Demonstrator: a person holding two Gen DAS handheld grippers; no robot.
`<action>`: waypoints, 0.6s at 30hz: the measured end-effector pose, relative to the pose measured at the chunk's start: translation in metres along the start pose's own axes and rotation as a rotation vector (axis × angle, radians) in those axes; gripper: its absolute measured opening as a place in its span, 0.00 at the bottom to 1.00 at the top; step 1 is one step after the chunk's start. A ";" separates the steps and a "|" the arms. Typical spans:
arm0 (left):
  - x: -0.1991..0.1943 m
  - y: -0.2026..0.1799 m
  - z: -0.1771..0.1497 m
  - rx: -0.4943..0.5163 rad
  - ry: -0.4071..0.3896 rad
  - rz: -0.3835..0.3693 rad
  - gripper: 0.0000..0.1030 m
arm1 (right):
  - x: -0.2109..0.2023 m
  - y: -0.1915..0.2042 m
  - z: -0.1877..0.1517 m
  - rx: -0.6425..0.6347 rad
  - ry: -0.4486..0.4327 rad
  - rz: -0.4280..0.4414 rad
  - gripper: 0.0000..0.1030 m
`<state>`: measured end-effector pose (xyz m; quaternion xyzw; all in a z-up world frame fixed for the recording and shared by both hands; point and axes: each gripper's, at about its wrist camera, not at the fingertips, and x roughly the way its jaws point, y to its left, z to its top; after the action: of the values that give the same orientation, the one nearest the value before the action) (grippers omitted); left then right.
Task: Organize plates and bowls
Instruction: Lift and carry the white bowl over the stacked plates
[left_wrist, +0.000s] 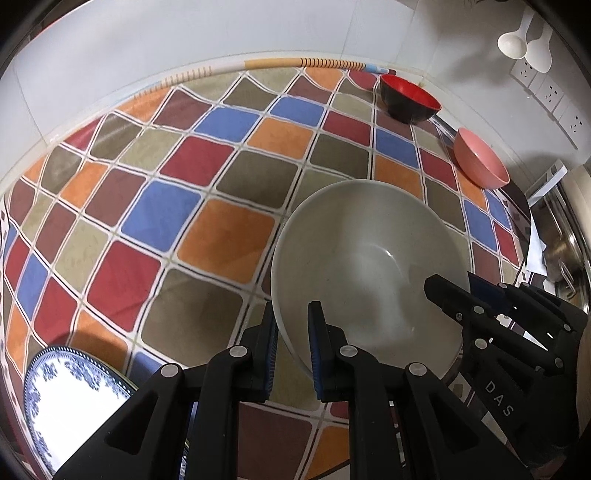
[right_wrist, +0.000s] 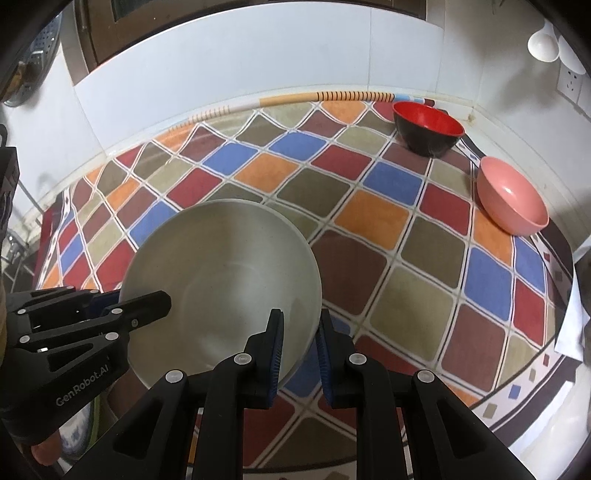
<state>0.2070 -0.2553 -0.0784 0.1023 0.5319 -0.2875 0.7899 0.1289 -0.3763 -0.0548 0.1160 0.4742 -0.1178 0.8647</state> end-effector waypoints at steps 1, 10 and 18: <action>0.001 0.000 -0.001 0.000 0.003 0.000 0.16 | 0.000 0.000 -0.001 0.000 0.002 0.000 0.19; 0.007 0.002 -0.010 -0.005 0.028 0.001 0.17 | 0.004 0.002 -0.011 0.001 0.038 0.002 0.19; 0.011 0.004 -0.014 -0.013 0.042 -0.008 0.17 | 0.008 0.005 -0.014 -0.001 0.053 0.000 0.19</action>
<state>0.2011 -0.2497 -0.0941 0.1008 0.5506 -0.2849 0.7781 0.1237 -0.3682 -0.0682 0.1184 0.4969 -0.1145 0.8520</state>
